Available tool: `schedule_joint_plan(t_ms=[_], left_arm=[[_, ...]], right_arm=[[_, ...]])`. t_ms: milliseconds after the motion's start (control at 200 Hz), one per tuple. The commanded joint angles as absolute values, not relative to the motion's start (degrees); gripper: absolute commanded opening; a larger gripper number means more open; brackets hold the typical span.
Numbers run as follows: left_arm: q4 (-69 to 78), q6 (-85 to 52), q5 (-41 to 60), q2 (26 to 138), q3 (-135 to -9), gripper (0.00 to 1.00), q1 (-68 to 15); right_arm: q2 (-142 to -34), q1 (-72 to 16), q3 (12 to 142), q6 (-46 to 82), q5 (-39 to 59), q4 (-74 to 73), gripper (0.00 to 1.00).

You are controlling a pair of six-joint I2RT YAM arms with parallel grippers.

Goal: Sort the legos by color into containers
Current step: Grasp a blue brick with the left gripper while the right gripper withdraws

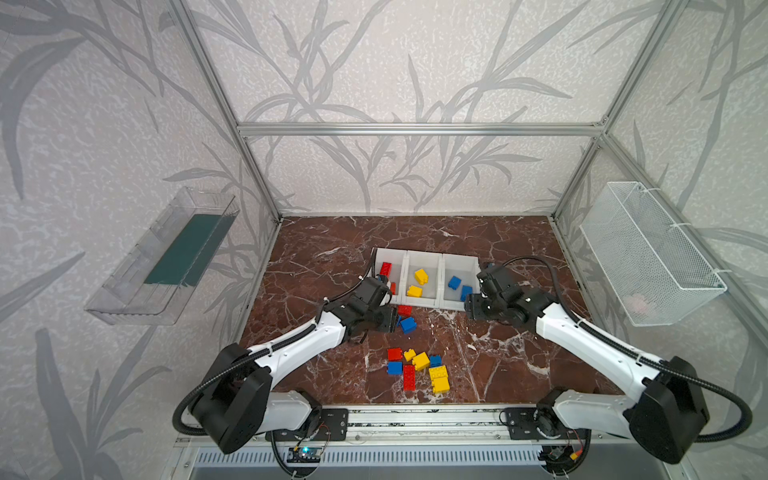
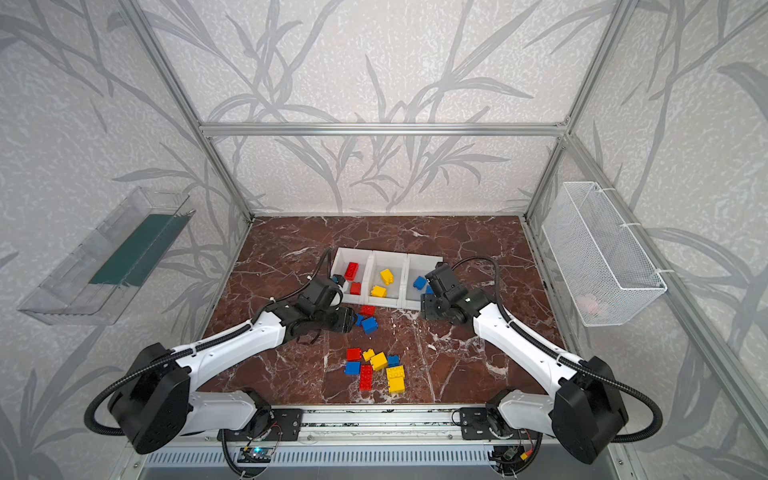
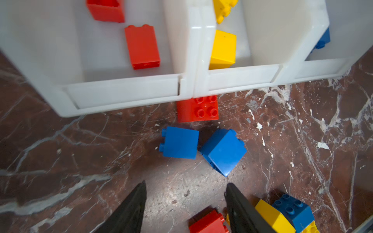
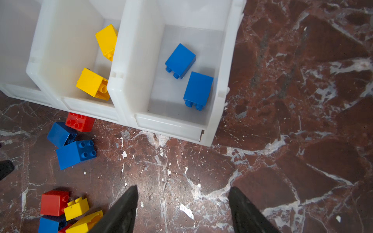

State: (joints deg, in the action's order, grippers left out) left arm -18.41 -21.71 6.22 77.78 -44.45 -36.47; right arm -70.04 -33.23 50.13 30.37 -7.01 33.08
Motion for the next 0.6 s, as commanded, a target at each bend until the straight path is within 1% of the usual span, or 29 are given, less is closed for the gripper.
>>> schedule_joint_plan(t_ms=[0,270,600], left_arm=[[-20.0,-17.3,8.3,82.1,-49.0,0.65,-37.9],[-21.4,-13.7,9.6,90.5,-54.4,0.65,-40.2],[-20.0,-13.1,10.1,94.0,-54.8,0.65,-41.5]], right_arm=[[-67.0,-33.4,47.9,33.0,-6.8,34.4,0.72],[-62.3,-33.4,44.1,35.4,-7.1,35.9,0.73],[-61.3,-33.5,43.0,36.1,-7.1,35.9,0.73]])
